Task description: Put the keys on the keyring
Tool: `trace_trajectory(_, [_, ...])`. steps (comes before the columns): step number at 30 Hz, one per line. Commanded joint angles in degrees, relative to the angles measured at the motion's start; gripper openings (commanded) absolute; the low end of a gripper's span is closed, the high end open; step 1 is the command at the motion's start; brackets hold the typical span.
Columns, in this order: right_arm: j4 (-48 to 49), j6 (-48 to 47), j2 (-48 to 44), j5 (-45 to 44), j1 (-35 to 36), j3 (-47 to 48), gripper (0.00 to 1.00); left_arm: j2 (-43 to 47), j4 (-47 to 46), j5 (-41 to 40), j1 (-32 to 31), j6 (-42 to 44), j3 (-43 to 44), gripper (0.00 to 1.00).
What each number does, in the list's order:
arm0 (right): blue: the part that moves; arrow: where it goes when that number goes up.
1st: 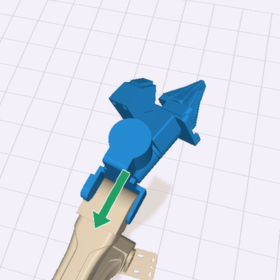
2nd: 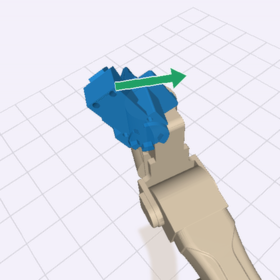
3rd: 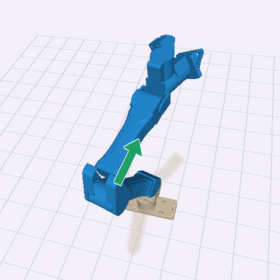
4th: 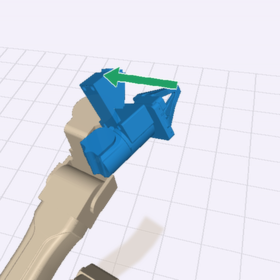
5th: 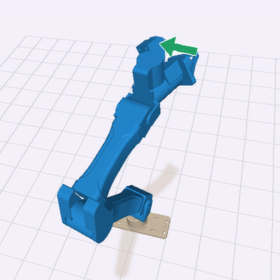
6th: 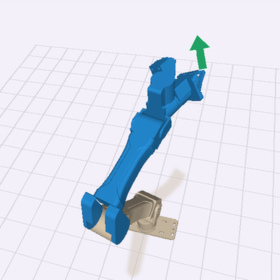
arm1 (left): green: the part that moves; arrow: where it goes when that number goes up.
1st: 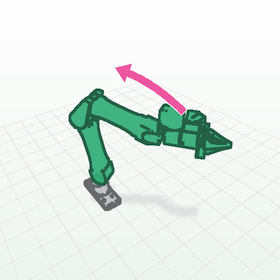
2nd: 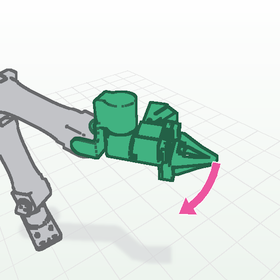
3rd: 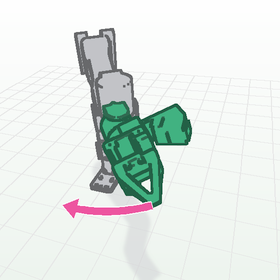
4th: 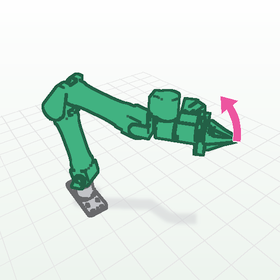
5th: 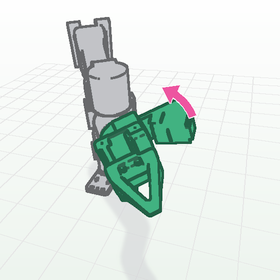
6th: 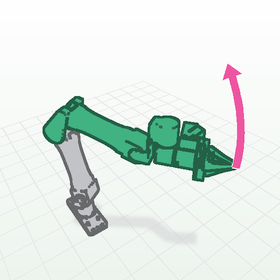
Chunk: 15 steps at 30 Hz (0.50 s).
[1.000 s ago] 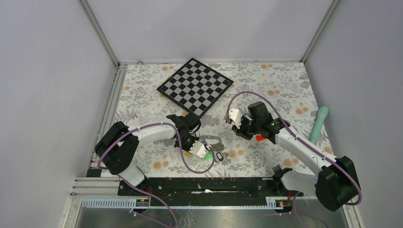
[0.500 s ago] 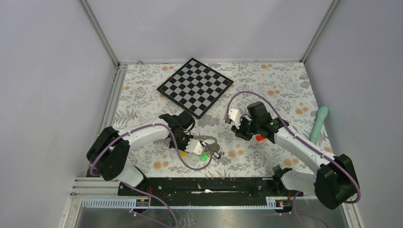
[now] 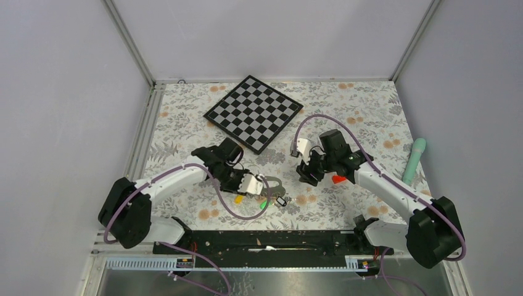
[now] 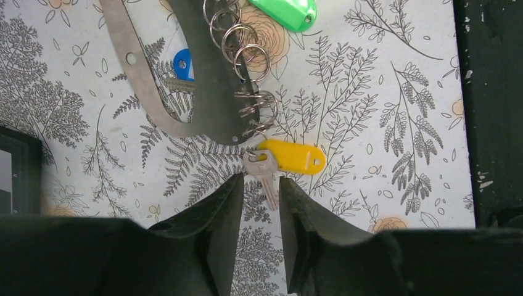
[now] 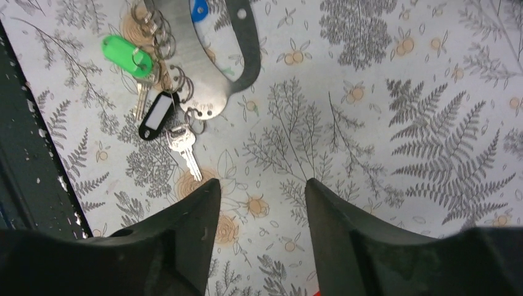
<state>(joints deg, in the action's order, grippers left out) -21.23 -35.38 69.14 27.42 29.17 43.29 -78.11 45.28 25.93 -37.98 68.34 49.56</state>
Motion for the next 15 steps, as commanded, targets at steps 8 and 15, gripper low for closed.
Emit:
trace_trajectory(8, [9.49, 7.61, 15.51, 6.25, 4.11, 10.89, 0.70, 8.10, -9.07, 0.08, 2.72, 2.13, -8.71, 0.50])
trace_trajectory(15, [10.88, 7.75, 28.50, -0.19, 11.45, 18.74, 0.74, 10.19, -9.98, -0.90, 2.73, 3.11, -12.36, 0.69])
